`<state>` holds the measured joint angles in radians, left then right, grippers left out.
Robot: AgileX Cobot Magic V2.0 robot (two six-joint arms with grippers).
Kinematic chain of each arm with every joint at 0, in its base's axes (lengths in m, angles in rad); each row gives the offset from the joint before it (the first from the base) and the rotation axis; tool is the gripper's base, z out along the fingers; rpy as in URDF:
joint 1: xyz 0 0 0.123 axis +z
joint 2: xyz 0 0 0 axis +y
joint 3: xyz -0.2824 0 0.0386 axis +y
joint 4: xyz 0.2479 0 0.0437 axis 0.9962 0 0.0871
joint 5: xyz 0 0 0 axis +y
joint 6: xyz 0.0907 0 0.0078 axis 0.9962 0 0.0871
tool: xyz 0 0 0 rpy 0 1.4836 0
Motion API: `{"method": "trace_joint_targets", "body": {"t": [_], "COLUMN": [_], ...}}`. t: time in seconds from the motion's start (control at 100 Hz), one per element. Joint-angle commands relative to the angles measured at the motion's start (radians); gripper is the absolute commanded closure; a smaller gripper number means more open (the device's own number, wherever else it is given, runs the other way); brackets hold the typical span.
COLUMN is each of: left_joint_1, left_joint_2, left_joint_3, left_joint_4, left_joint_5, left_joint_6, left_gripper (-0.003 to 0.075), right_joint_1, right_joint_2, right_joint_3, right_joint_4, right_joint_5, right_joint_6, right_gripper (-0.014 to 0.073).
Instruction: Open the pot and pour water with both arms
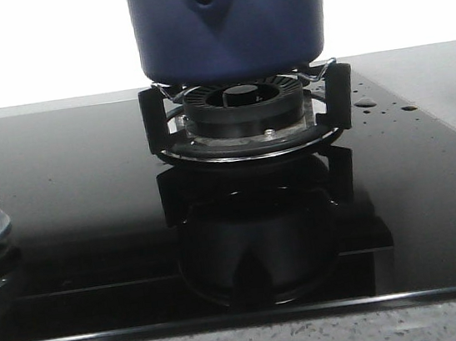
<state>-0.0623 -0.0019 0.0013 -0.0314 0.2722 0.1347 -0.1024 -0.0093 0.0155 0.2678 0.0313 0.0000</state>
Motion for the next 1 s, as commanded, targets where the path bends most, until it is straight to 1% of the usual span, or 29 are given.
{"method": "trace_joint_targets", "body": {"t": [0.0,0.03,0.07,0.16,0.2,0.3,0.33,0.36,0.39,0.46,0.56,0.61,0.71,0.8,0.85,0.91,0.99], "left_joint_1": [0.002,0.002,0.002,0.002,0.002,0.002,0.002,0.002,0.0,-0.002,-0.002,-0.002,-0.002,-0.002,-0.002,-0.002,-0.016], "left_joint_2": [-0.031,-0.031,-0.031,-0.031,-0.031,-0.031,-0.031,-0.031,-0.031,-0.031,-0.016,0.003,0.069,0.16,0.218,0.297,0.387], "left_joint_3": [0.045,0.045,0.045,0.045,0.045,0.041,0.039,0.034,0.034,0.028,-0.013,-0.046,-0.117,-0.18,-0.229,-0.281,-0.352], "left_joint_4": [-0.221,-0.282,-0.425,-0.59,-0.663,-0.833,-0.911,-0.947,-0.945,-0.94,-0.894,-0.855,-0.848,-0.861,-0.876,-0.916,-1.028], "left_joint_5": [-0.212,-0.245,-0.312,-0.403,-0.423,-0.427,-0.416,-0.406,-0.393,-0.315,-0.143,-0.077,0.011,0.102,0.16,0.239,0.315], "left_joint_6": [-0.01,-0.01,-0.01,-0.01,-0.01,-0.01,-0.01,-0.007,-0.003,-0.003,0.001,0.001,0.015,0.109,0.171,0.254,0.356], "left_gripper": [0.0693,0.0693,0.0693,0.0693,0.0693,0.0693,0.0693,0.0693,0.0693,0.0693,0.0707,0.0721,0.0732,0.0732,0.0732,0.0732,0.0729], "right_joint_1": [-0.005,-0.005,-0.005,-0.005,-0.005,-0.005,-0.005,-0.005,-0.005,-0.005,-0.005,-0.005,-0.005,-0.005,-0.001,0.005,0.005], "right_joint_2": [-0.02,-0.02,-0.02,-0.02,-0.02,-0.02,-0.02,-0.016,-0.01,0.017,0.085,0.133,0.258,0.367,0.412,0.453,0.506], "right_joint_3": [0.024,0.024,0.024,0.024,0.019,-0.005,-0.016,-0.03,-0.055,-0.12,-0.228,-0.287,-0.401,-0.497,-0.542,-0.591,-0.64], "right_joint_4": [0.054,0.055,0.055,0.056,0.059,0.067,0.067,0.07,0.073,0.073,0.073,0.071,0.069,0.073,0.091,0.148,0.24], "right_joint_5": [-0.09,-0.09,-0.099,-0.131,-0.136,-0.11,-0.095,-0.077,-0.05,0.051,0.227,0.346,0.564,0.751,0.825,0.893,0.99], "right_joint_6": [0.0,0.0,0.0,0.0,0.0,0.0,0.0,0.0,0.0,0.0,-0.006,-0.008,-0.008,-0.008,-0.008,-0.006,-0.008], "right_gripper": [0.0659,0.0659,0.0658,0.0659,0.0659,0.0659,0.0659,0.0659,0.0659,0.0659,0.0659,0.0659,0.0659,0.0659,0.0659,0.0659,0.0659]}}
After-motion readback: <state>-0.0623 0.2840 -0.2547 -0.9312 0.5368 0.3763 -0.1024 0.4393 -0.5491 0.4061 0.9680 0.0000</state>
